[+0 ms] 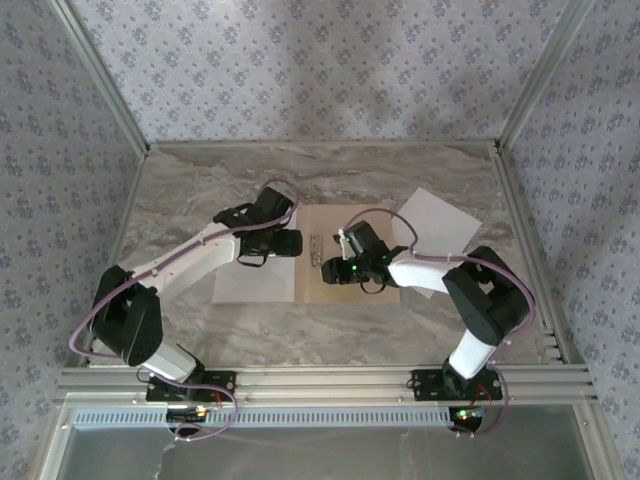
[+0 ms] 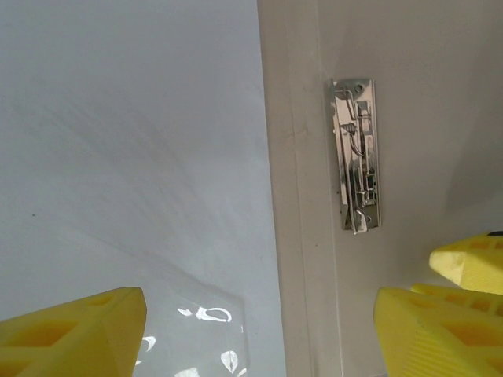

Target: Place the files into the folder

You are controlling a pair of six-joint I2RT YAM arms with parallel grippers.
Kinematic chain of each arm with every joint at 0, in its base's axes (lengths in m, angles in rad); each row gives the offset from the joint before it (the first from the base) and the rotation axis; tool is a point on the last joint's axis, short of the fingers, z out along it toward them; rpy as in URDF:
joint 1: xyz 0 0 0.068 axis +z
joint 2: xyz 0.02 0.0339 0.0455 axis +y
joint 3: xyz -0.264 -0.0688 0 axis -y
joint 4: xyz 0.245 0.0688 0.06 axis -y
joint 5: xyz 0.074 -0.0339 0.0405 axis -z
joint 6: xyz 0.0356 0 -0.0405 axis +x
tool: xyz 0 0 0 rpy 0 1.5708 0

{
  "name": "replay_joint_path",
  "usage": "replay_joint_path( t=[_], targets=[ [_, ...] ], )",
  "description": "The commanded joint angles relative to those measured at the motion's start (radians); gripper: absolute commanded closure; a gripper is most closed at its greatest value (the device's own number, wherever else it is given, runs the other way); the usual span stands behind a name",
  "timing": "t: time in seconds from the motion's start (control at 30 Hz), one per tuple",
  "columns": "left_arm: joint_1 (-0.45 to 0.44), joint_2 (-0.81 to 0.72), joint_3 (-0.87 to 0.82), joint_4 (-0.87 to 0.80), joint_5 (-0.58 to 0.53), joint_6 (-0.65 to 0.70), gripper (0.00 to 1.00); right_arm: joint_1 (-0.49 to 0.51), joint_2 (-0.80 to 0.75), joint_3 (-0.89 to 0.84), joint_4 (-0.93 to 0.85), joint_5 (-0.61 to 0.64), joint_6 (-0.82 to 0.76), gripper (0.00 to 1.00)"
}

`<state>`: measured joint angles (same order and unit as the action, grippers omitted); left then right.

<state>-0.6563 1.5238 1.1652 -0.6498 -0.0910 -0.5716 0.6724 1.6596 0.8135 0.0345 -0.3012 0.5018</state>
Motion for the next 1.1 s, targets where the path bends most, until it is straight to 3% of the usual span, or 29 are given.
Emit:
replay_joint_path(
  t=[0.0, 0.3, 0.53, 0.73, 0.8, 0.9, 1.07],
  targets=[
    [-0.029, -0.027, 0.005, 0.014, -0.003, -0.028, 0.24, -0.034, -0.088, 0.047, -0.082, 0.014, 0.002, 0.57],
    [-0.152, 0.056, 0.091, -0.003, -0.071, -0.084, 0.27, -0.251, -0.228, 0.081, -0.223, -0.011, -0.033, 0.56],
    [-0.228, 0.199, 0.194, -0.049, -0.132, -0.166, 0.31, -0.321, -0.256, -0.038, -0.048, 0.01, 0.0, 0.56],
    [-0.241, 0.321, 0.287, -0.126, -0.159, -0.237, 0.43, -0.316, -0.25, -0.187, 0.185, 0.047, 0.057, 0.57],
    [-0.241, 0.349, 0.297, -0.14, -0.158, -0.258, 0.47, -0.307, -0.245, -0.183, 0.208, 0.025, 0.035, 0.59],
    [-0.241, 0.378, 0.288, -0.137, -0.151, -0.278, 0.52, -0.254, -0.245, -0.177, 0.206, 0.124, -0.013, 0.58],
    [-0.24, 0.417, 0.297, -0.137, -0.147, -0.279, 0.57, -0.272, -0.205, -0.142, 0.162, 0.099, -0.009, 0.58]
  ],
)
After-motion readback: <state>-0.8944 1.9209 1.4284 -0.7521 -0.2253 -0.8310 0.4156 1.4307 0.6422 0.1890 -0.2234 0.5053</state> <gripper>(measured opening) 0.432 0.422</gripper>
